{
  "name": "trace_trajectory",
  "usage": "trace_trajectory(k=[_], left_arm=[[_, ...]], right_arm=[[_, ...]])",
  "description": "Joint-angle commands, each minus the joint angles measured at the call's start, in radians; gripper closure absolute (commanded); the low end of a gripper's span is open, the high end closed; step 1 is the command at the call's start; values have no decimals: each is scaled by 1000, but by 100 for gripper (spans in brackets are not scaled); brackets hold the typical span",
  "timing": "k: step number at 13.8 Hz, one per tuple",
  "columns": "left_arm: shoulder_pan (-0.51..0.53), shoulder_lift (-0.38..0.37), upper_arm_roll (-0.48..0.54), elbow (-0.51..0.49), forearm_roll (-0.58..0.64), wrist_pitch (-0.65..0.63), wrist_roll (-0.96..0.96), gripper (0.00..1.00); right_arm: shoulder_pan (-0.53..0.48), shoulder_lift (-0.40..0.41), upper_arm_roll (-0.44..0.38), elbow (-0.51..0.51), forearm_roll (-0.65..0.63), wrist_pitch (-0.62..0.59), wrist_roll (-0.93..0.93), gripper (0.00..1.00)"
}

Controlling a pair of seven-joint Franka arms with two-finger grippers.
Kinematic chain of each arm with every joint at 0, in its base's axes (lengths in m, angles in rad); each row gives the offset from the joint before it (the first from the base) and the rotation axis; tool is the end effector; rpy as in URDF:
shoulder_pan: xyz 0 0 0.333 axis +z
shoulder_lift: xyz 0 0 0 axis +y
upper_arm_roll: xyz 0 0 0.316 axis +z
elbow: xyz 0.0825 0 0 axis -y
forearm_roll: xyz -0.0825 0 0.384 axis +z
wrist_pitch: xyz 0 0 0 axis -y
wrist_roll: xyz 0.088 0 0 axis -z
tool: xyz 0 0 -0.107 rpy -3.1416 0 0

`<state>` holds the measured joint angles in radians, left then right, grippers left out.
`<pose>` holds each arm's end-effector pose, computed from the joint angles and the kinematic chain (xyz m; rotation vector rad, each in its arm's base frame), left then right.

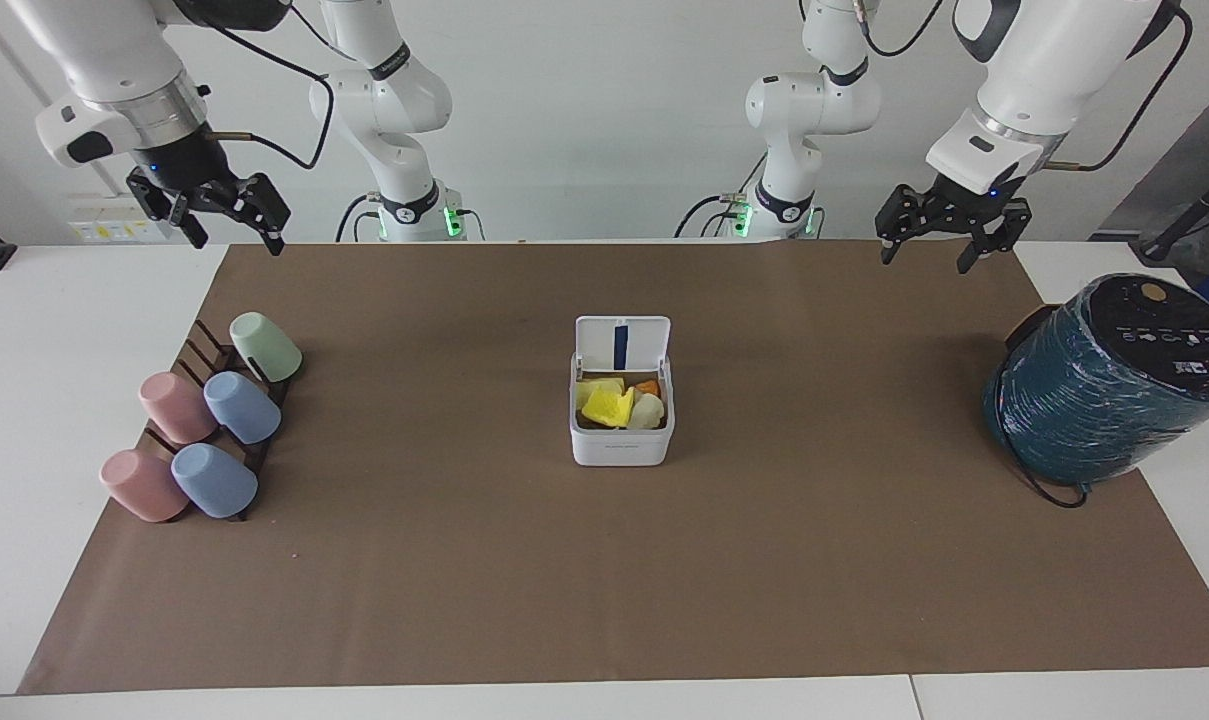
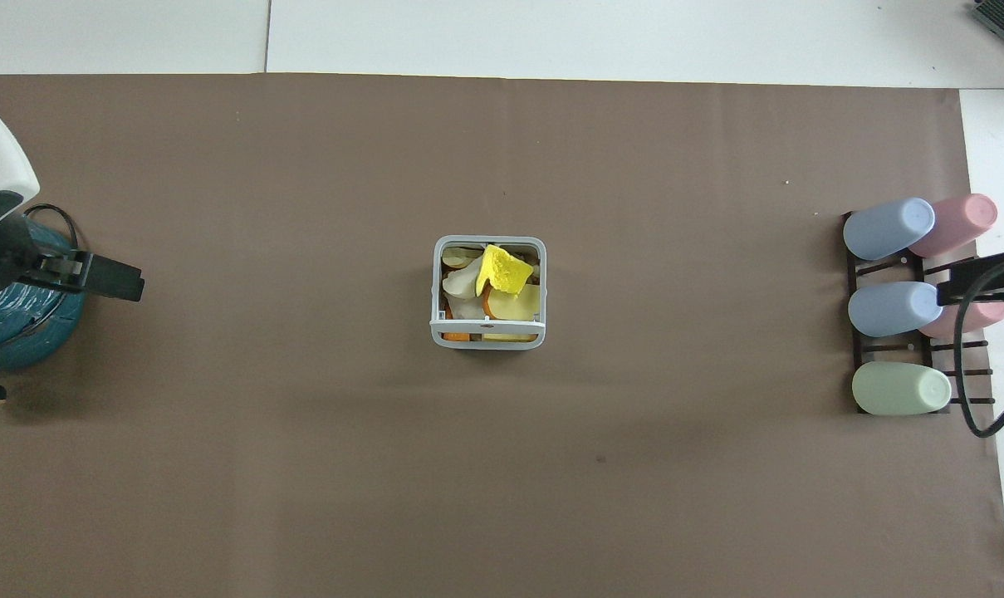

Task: Close trash can lid
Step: 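Move the left gripper out from rest toward the trash can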

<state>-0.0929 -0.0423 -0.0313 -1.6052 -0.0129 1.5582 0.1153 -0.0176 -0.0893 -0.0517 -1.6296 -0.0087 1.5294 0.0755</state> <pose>0.5355 -0.0686 0.6303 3.1076 -0.3741 -0.0075 0.5208 -0.0384 0.6413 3.1292 -0.2271 -0.0173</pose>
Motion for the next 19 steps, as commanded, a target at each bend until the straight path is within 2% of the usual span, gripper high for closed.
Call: trace_trajectory(k=[1,7,10,14,16,17,19], left_arm=[[5,-30,-2,-36,-2,9,6,0],[-10,-28,-13,-33,-2,19,-5,0],[-53,-28,-15,-42,-2,87,-5,0],[-161,-66,-15,-149,-2,230,-38,0],[-223,-96,-15,-226,-2,325,-130,0],[-253,-102,-15,-254,-2,356,-163,0],[-304,-100,-15,-266,-2,379,-198,0]], right_arm=[[4,-3,0,-1,-17,-9,17,0],[2,-4,3,-3,-7,-11,13,0],[2,-10,9,-1,-5,-11,13,0],[13,-12,-2,-4,-5,-23,10,0],[71,-18,-74,-6,-4,-31,9,0],[73,-18,-76,-6,-5,-28,10,0],[74,-18,-76,-7,-5,-25,10,0]])
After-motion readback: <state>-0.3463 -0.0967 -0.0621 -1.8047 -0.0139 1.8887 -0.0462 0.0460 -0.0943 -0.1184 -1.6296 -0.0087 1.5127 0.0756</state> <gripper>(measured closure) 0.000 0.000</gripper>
